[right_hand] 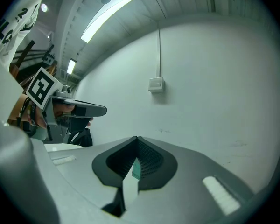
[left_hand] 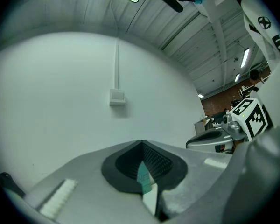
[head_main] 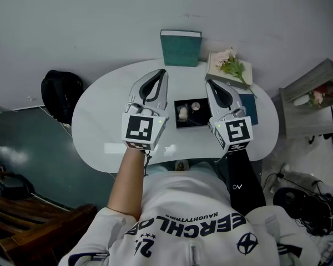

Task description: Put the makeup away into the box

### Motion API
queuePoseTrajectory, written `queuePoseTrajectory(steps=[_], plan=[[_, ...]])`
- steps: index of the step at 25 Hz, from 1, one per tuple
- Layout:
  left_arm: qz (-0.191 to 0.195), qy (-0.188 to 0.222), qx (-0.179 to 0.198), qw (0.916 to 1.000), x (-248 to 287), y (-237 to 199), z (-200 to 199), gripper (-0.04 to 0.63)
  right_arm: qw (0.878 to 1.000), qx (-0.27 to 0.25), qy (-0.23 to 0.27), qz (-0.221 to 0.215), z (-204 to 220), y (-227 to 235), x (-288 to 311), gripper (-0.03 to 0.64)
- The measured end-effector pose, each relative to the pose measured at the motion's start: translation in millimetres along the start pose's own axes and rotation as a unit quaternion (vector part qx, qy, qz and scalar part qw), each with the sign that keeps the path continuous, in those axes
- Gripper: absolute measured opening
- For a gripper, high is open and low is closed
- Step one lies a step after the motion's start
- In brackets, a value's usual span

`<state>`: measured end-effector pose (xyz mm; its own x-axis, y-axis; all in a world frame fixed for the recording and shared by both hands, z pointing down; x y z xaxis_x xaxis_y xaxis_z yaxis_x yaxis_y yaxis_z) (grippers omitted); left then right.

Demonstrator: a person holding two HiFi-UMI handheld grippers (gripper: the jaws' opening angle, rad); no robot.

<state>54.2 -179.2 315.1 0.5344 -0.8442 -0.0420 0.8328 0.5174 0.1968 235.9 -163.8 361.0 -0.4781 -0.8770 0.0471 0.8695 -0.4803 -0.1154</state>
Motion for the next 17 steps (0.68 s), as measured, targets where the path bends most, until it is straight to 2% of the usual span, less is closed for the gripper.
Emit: queuePoseTrajectory(steps=[17], plan=[[-0.005, 0.000, -0.001, 1.0000, -6.0, -6.8, -0.1, 0.006, 1.000, -0.002, 0.000, -0.008, -1.2, -5.7, 3.1, 0.030]])
Point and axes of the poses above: the fingertips, and each gripper's own axes: x forward along the fingers, y to its right, z out of its underside, the point moved 6 cm from there along -x, backward along the fingers, and after that the axes turned 2 degrees about x, right-handed, at the moved point
